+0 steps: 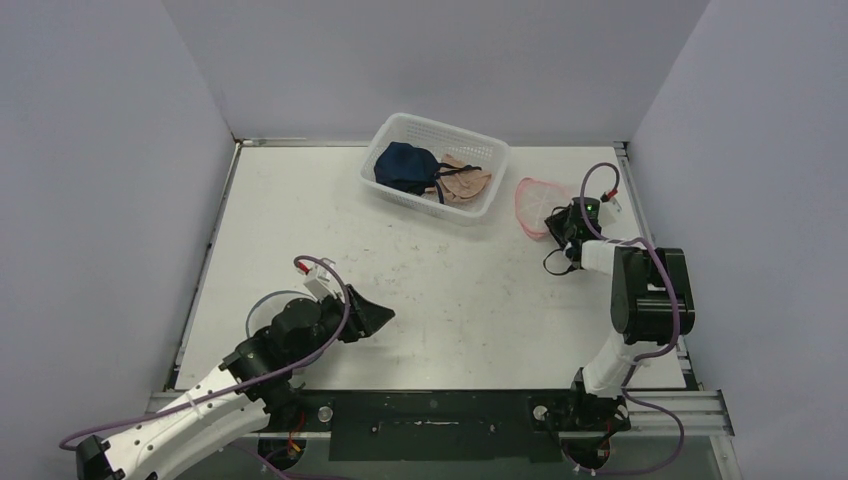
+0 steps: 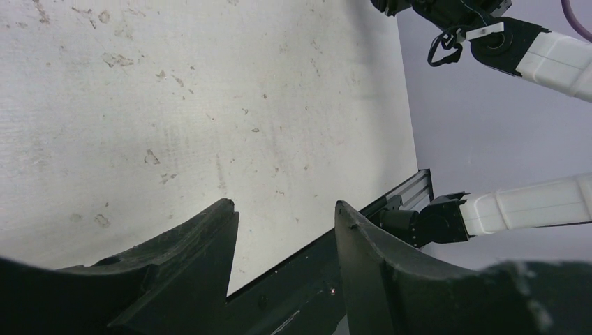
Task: Unzip the laundry bag and remove the bra
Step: Move the laundry bag to the center of the board.
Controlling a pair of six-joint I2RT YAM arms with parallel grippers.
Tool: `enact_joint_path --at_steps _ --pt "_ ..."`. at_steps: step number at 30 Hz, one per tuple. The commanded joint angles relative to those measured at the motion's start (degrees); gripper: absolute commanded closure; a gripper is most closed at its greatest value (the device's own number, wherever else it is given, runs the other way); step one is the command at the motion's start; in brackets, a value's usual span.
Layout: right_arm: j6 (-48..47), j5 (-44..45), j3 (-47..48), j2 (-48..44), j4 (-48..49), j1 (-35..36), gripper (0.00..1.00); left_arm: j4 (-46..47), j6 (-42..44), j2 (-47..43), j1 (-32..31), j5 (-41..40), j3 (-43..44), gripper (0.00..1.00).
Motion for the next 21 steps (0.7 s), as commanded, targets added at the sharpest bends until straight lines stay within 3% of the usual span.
enact_joint_path --at_steps 1,8,11,17,21 --pt "-1.5 -0.6 0.6 -1.9 0.9 -0.3 0.56 -3.0 2.5 0.0 0.3 -2.5 4.7 0.47" --pt "-2.2 1.0 0.2 -8.4 -3.2 1.1 0.23 -8.7 3.8 -1.3 0.3 -6.4 8.7 0.39" --pt "-4.0 4.3 1.0 -13.7 -7.1 3.4 0.15 -13.0 3.9 -2.5 0.4 -9.5 10.8 0.24" --pt "-6.1 8.5 2.2 -27.9 -16.1 9.7 0.1 -23.5 2.8 -2.5 0.4 -18.2 16.0 0.0" --pt "-10.2 13.7 2.6 -38.3 -21.1 20.6 0.1 -29.6 1.5 -2.0 0.5 -23.1 18.7 0.04"
